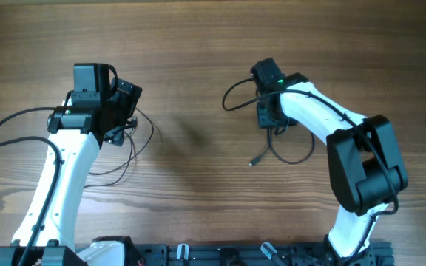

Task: Untangle cables
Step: 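Carry the held cable with the right gripper to the upper right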

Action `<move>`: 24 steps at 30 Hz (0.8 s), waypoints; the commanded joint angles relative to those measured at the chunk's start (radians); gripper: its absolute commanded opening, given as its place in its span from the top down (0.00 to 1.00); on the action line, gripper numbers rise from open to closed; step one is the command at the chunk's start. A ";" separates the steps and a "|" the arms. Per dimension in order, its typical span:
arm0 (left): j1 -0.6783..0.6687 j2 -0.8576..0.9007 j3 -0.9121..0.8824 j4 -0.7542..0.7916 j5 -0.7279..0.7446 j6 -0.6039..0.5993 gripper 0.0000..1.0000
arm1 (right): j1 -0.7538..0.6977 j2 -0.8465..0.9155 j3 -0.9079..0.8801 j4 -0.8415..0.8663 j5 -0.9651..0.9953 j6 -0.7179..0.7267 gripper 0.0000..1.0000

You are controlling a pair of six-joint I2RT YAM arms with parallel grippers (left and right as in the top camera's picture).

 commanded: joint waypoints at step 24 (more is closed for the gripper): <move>-0.002 0.011 -0.006 0.002 -0.003 0.001 0.00 | -0.048 -0.113 -0.016 0.139 -0.069 0.051 0.96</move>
